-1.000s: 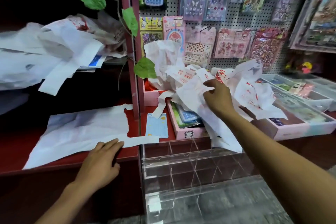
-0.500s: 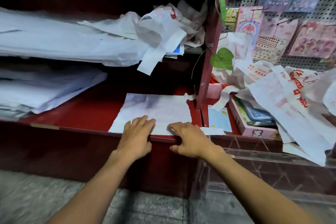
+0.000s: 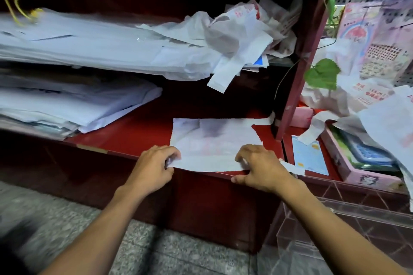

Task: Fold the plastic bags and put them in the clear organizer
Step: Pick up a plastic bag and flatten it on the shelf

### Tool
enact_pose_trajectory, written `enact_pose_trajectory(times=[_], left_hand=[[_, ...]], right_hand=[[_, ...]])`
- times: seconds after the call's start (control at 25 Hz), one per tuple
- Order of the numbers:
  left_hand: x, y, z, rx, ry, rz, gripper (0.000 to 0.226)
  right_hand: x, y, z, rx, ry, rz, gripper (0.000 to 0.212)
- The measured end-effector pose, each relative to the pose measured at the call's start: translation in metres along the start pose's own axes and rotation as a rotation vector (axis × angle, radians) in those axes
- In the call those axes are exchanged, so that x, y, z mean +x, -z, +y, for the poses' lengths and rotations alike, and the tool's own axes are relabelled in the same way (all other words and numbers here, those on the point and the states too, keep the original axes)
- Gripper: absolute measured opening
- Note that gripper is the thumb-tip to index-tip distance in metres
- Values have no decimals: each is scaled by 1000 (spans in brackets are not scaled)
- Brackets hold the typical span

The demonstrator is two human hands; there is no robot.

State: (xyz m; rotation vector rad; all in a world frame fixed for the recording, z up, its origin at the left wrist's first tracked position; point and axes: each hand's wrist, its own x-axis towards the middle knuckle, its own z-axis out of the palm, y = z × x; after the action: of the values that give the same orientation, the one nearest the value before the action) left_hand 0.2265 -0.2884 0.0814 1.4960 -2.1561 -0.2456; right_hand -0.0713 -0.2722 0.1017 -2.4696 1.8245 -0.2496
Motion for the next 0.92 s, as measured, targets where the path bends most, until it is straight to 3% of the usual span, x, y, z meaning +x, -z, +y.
enact_pose_trajectory(times=[0.16,0.24,0.32,0.4,0.52,0.6,0.64,0.68,0.72,0.8,0.84,0.92], left_hand=[[0,-10,24,164,-158,18,18],[-3,-14,44,29,-238,-100,23],[-3,-11,56,-196,-193,-203,32],[-2,-7,52,-265,-127,-92,32],[-4,-4,35,-43,90,141,26],[-8,1,33,-13,416,287,16],[-8,6,37,-124,606,313,16],[-6,10,43,-305,782,260,30],[-6,11,48,-529,875,127,42],[-8,10,57,-873,923,-144,43],[-9,7,59,-954,914,-154,38],[-6,5,63,-1038,932,41,30]], right_hand=[[-2,-14,-31,-77,150,80,75],[-3,-26,-46,-47,192,43,71],[-1,-32,-47,20,213,81,48],[-1,-29,-41,215,224,117,20],[-6,-23,-27,403,137,154,3],[-9,-21,-22,445,42,272,4],[-10,-21,-20,436,14,316,4],[-10,-21,-21,424,12,318,4],[-11,-21,-24,424,33,284,3],[-10,-23,-35,458,128,176,3],[-11,-22,-40,487,169,122,4],[-12,-17,-51,543,210,6,17]])
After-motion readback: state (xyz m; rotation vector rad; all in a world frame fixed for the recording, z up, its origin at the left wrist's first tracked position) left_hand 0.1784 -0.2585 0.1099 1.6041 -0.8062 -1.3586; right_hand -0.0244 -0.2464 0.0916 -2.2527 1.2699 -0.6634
